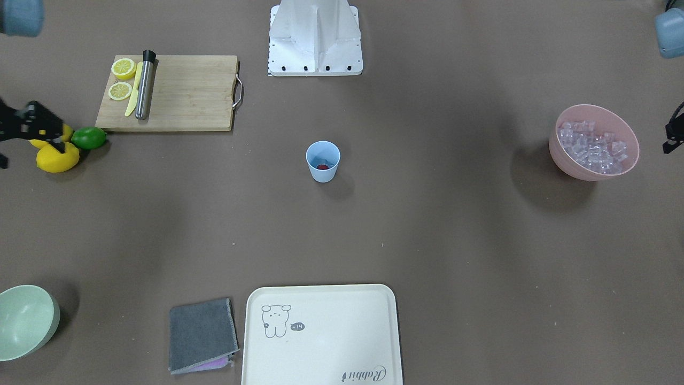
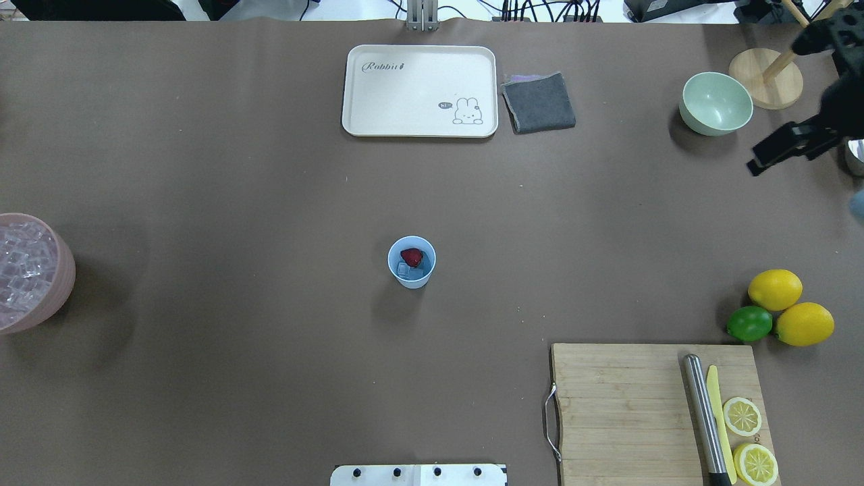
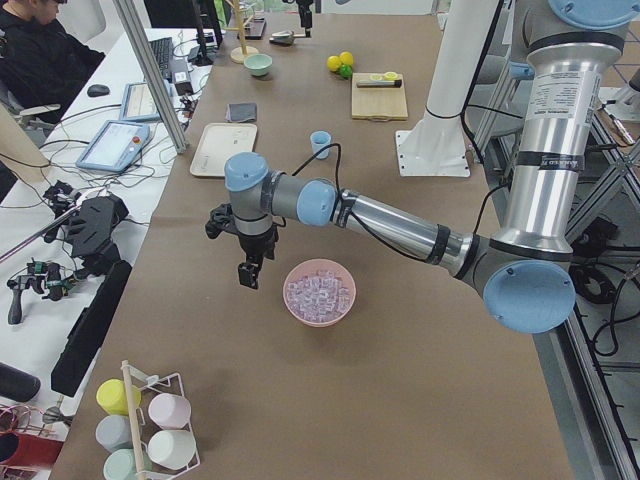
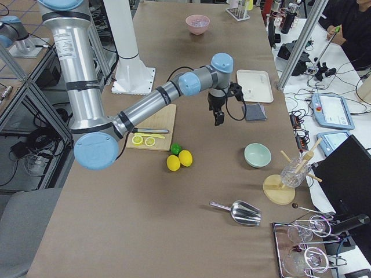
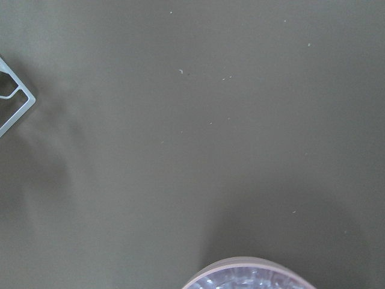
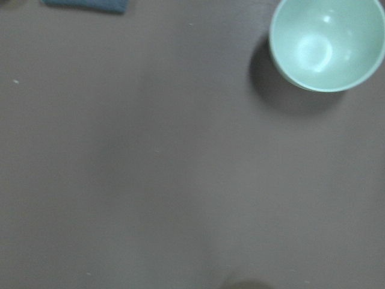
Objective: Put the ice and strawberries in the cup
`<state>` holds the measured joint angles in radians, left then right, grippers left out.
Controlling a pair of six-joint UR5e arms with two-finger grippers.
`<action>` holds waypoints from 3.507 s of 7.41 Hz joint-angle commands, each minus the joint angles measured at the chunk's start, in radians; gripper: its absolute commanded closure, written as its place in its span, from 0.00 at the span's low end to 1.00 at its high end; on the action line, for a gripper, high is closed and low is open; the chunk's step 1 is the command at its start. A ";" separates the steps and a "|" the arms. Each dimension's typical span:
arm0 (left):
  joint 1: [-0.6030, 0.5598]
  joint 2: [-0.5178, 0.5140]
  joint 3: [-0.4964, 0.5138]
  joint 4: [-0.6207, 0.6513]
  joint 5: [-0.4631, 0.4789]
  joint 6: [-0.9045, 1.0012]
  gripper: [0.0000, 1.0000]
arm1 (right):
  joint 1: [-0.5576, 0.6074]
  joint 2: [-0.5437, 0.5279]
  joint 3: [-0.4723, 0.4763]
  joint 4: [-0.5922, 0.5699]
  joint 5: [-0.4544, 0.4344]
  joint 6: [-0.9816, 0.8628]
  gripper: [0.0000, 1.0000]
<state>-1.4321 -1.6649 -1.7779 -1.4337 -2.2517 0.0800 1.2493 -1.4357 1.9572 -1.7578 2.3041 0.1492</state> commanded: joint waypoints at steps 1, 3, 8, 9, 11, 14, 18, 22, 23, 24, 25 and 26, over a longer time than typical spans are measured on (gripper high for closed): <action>-0.086 0.016 0.051 0.001 -0.006 0.064 0.03 | 0.200 -0.104 -0.102 -0.006 0.015 -0.325 0.00; -0.149 0.014 0.083 0.003 -0.008 0.064 0.03 | 0.300 -0.161 -0.158 -0.006 0.011 -0.466 0.00; -0.171 0.037 0.135 -0.034 -0.006 0.063 0.03 | 0.355 -0.222 -0.172 -0.005 0.009 -0.534 0.00; -0.171 0.039 0.149 -0.034 -0.005 0.063 0.03 | 0.357 -0.219 -0.170 -0.005 0.008 -0.536 0.00; -0.171 0.039 0.166 -0.034 -0.005 0.060 0.03 | 0.357 -0.221 -0.170 -0.005 0.006 -0.536 0.00; -0.171 0.050 0.161 -0.033 -0.009 0.055 0.03 | 0.357 -0.222 -0.172 -0.005 0.003 -0.536 0.00; -0.171 0.059 0.164 -0.031 -0.132 0.050 0.03 | 0.358 -0.229 -0.170 -0.006 0.003 -0.539 0.00; -0.171 0.057 0.157 -0.031 -0.132 0.049 0.03 | 0.360 -0.255 -0.167 -0.006 0.003 -0.539 0.00; -0.171 0.057 0.156 -0.031 -0.132 0.049 0.03 | 0.360 -0.255 -0.166 -0.006 -0.002 -0.539 0.00; -0.171 0.057 0.158 -0.031 -0.132 0.049 0.03 | 0.360 -0.255 -0.166 -0.006 -0.003 -0.539 0.00; -0.171 0.057 0.155 -0.031 -0.134 0.049 0.03 | 0.360 -0.259 -0.164 -0.006 -0.003 -0.540 0.00; -0.171 0.057 0.155 -0.031 -0.134 0.032 0.03 | 0.361 -0.261 -0.162 -0.006 -0.003 -0.540 0.00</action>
<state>-1.6030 -1.6076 -1.6220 -1.4649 -2.3848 0.1249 1.6094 -1.6937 1.7931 -1.7641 2.3014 -0.3906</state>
